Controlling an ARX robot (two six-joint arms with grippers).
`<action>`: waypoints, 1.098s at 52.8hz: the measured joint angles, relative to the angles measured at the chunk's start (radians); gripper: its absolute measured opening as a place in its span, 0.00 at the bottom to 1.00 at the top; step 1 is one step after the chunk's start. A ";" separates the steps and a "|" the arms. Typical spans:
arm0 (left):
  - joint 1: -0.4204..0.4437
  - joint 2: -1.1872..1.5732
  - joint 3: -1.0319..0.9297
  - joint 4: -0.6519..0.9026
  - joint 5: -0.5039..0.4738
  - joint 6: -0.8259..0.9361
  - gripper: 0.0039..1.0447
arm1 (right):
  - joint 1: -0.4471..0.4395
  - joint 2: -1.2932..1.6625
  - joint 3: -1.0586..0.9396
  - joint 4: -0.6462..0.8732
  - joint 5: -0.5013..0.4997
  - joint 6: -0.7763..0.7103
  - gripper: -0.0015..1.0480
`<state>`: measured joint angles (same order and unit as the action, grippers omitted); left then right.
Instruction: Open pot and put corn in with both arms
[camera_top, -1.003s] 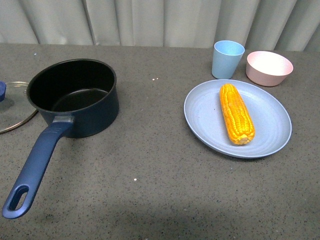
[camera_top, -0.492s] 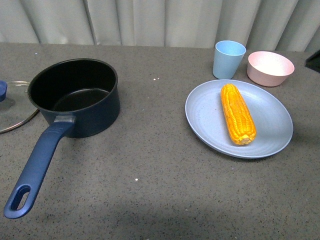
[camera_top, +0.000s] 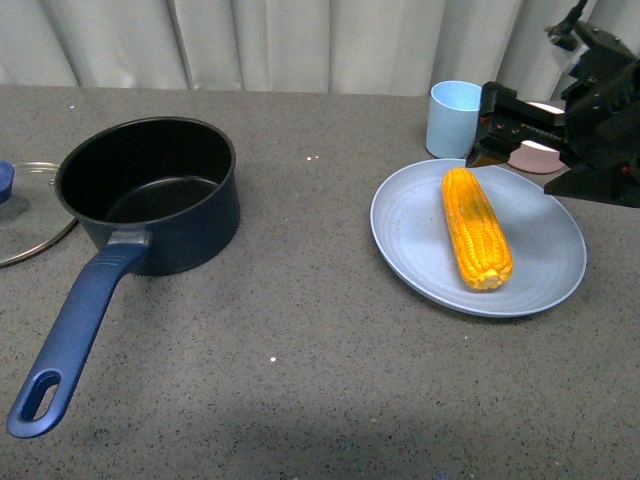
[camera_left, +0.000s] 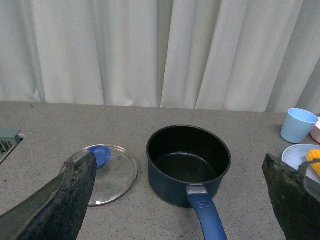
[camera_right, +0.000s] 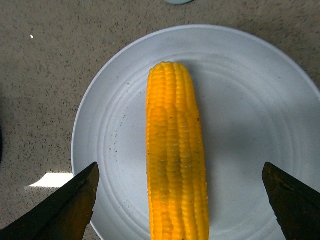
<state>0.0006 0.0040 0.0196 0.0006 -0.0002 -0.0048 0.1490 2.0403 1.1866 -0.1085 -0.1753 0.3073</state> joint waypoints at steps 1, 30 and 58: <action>0.000 0.000 0.000 0.000 0.000 0.000 0.94 | 0.004 0.012 0.016 -0.018 0.000 -0.002 0.91; 0.000 0.000 0.000 0.000 0.000 0.000 0.94 | 0.024 0.196 0.248 -0.262 0.030 -0.101 0.91; 0.000 0.000 0.000 0.000 0.000 0.000 0.94 | 0.031 0.220 0.258 -0.277 0.038 -0.114 0.30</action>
<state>0.0006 0.0040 0.0196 0.0006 -0.0002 -0.0048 0.1799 2.2604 1.4448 -0.3859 -0.1375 0.1936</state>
